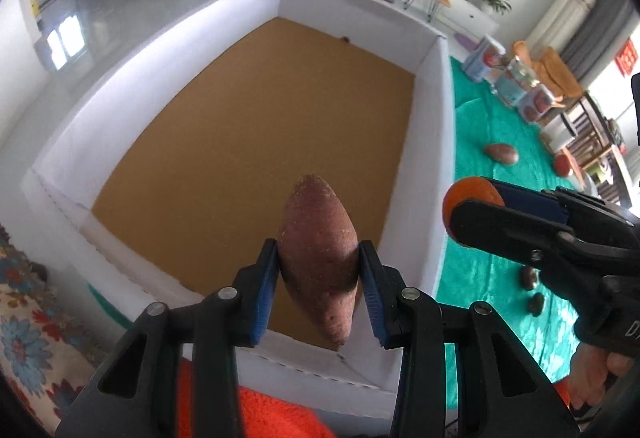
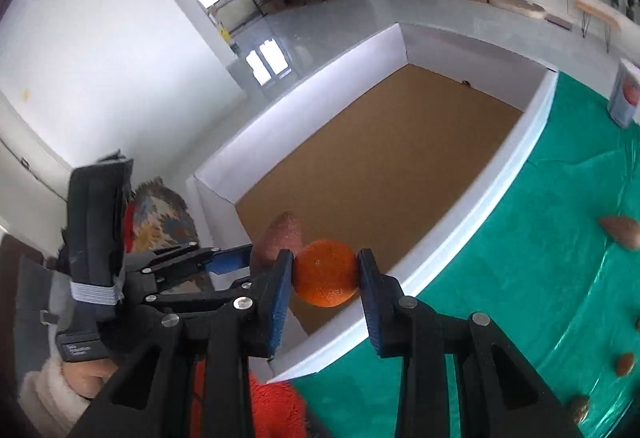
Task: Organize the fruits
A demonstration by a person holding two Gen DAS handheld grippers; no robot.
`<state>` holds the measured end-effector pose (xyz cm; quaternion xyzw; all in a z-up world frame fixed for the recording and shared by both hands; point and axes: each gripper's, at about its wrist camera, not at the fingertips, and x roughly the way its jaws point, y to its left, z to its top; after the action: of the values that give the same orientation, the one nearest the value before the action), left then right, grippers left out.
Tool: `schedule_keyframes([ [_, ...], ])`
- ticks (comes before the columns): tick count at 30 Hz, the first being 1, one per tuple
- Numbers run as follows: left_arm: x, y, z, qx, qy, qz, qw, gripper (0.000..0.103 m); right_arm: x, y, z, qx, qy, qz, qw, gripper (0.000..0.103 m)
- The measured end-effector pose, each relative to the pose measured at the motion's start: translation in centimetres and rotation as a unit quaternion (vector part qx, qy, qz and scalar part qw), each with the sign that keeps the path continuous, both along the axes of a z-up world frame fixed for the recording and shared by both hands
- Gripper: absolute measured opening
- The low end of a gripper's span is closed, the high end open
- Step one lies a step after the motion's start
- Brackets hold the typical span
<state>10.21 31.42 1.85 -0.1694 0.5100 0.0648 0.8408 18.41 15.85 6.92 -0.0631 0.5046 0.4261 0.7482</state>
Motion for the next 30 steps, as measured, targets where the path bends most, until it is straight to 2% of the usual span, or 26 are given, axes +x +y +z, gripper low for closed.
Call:
schedule_keyframes([
  [4, -0.2, 0.9, -1.8, -0.018, 0.007, 0.020, 0.9996, 0.041, 0.5, 1.9, -2.7, -0.030, 0.008, -0.011, 0.999, 0.034],
  [6, -0.3, 0.9, -1.8, -0.027, 0.002, 0.026, 0.9993, 0.048, 1.0, 2.0, -2.9, -0.029, 0.010, -0.019, 0.999, 0.036],
  [7, -0.2, 0.8, -1.7, -0.027, -0.001, 0.029, 0.9992, 0.057, 0.8, 1.7, -2.6, -0.023, 0.008, -0.024, 0.999, 0.038],
  [8, -0.4, 0.6, -1.2, -0.028, -0.007, 0.034, 0.9990, 0.065, 0.6, 1.1, -2.0, -0.015, 0.005, -0.028, 0.999, 0.038],
  [10, -0.6, 0.1, 0.2, -0.027, -0.034, 0.042, 0.9982, 0.072, 0.1, -0.9, 0.1, 0.004, -0.012, -0.036, 0.999, 0.039],
  [15, -1.8, -3.2, 4.8, -0.007, -0.124, 0.027, 0.9919, 0.089, -2.1, -8.9, 6.0, 0.041, -0.093, -0.066, 0.993, 0.063],
  [17, -2.1, -6.0, 5.9, -0.002, -0.156, 0.007, 0.9878, 0.095, -3.2, -13.5, 7.1, 0.035, -0.136, -0.097, 0.985, 0.081],
  [19, -2.5, -9.7, 6.2, -0.001, -0.182, -0.021, 0.9830, 0.097, -4.6, -19.0, 6.8, 0.016, -0.180, -0.144, 0.973, 0.089],
  [21, -2.7, -13.2, 5.6, -0.003, -0.199, -0.050, 0.9786, 0.098, -6.1, -24.3, 5.4, -0.017, -0.216, -0.197, 0.956, 0.090],
  [24, -2.1, -19.1, 2.4, -0.005, -0.200, -0.095, 0.9753, 0.099, -8.8, -32.3, 1.2, -0.087, -0.260, -0.285, 0.918, 0.090],
  [26, -1.9, -22.3, -0.6, -0.007, -0.187, -0.120, 0.9749, 0.098, -10.5, -36.8, -2.5, -0.127, -0.251, -0.337, 0.899, 0.090],
  [30, -2.1, -27.6, -6.3, 0.015, -0.137, -0.169, 0.9760, 0.098, -13.5, -42.8, -8.2, -0.129, -0.200, -0.419, 0.876, 0.090],
])
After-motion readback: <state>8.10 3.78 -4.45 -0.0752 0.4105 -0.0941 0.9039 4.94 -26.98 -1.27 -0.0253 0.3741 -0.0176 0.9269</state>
